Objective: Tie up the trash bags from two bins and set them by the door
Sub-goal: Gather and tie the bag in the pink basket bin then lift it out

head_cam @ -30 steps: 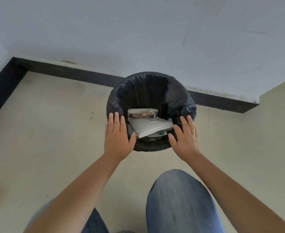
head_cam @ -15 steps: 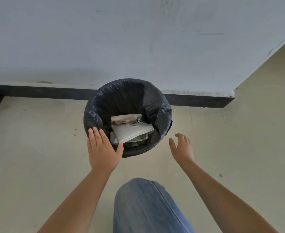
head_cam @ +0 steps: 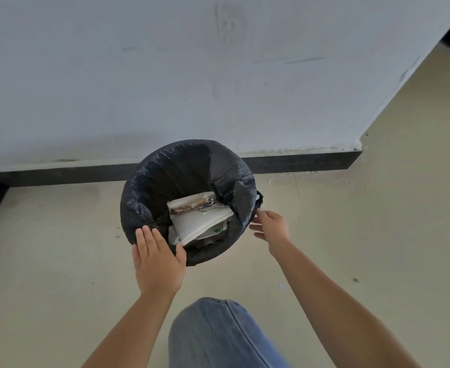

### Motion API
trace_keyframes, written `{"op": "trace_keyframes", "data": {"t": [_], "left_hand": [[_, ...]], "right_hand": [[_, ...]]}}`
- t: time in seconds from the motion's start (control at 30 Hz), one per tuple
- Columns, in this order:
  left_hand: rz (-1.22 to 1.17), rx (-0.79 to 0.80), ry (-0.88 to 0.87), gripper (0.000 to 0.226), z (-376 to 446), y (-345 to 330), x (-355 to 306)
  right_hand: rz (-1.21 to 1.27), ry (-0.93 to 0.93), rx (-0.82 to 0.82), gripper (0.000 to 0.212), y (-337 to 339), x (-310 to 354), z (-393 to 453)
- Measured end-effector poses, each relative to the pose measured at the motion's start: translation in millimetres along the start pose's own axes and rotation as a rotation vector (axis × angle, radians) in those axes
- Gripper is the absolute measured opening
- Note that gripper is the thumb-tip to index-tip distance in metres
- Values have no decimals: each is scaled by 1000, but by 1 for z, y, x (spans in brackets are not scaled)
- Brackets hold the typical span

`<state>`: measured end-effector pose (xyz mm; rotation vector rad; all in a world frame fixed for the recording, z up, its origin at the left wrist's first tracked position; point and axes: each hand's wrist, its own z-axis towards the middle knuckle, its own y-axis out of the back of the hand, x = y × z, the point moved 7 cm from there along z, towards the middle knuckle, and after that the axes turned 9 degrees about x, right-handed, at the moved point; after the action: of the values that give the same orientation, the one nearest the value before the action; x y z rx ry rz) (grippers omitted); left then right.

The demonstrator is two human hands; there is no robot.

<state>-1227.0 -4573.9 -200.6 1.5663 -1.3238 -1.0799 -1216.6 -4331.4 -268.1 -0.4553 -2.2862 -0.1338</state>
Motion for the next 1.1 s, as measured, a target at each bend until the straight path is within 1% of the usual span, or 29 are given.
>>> {"op": "trace_keyframes", "data": {"t": [0.07,0.1,0.17,0.27,0.33,0.4,0.47,0.53,0.57,0.6,0.67,0.7,0.77,0.83,0.93,0.97,1.0,1.07,1.1], "left_hand": [[-4,-11,-22,88,0,-1,-1],[-12,-20,-29,88,1,0,-1],[-6,12,-10,86,0,-1,-1],[4,57,10,80,0,-1,-2],[6,57,18,79,-2,1,-2],[22,68,25,71,-1,1,-3],[34,86,32,63,2,1,-4],[32,94,31,62,3,3,-4],[31,94,25,63,3,3,-4],[25,90,21,65,4,4,-4],[5,83,21,76,3,4,-3],[9,86,19,78,4,4,-3],[22,110,21,72,6,3,-2],[38,133,19,66,7,2,-1],[33,143,-9,69,8,2,-2],[28,148,-26,74,9,2,-2],[11,143,-57,84,9,3,-2],[-80,131,-140,109,7,3,2],[-164,117,-169,117,5,4,6]], "right_hand": [[70,-75,53,29,-8,-5,1],[101,-86,81,30,-13,-5,2],[116,-64,102,29,-18,1,1],[131,-4,45,28,-8,6,-1],[204,43,4,26,3,6,-5],[294,101,-25,23,11,10,-15],[400,165,3,22,11,20,-28],[416,238,58,29,6,34,-40],[360,272,75,31,3,42,-46],[242,305,77,30,0,50,-52],[-89,380,85,25,-14,66,-65],[-243,436,117,25,-27,75,-72],[-521,566,205,26,-61,85,-86],[-678,700,264,29,-95,94,-97],[-784,833,295,30,-124,112,-108],[-828,887,297,30,-131,114,-109],[-890,918,298,29,-135,112,-107],[-1082,908,268,32,-138,95,-99],[-1181,882,237,36,-134,83,-95]]}}
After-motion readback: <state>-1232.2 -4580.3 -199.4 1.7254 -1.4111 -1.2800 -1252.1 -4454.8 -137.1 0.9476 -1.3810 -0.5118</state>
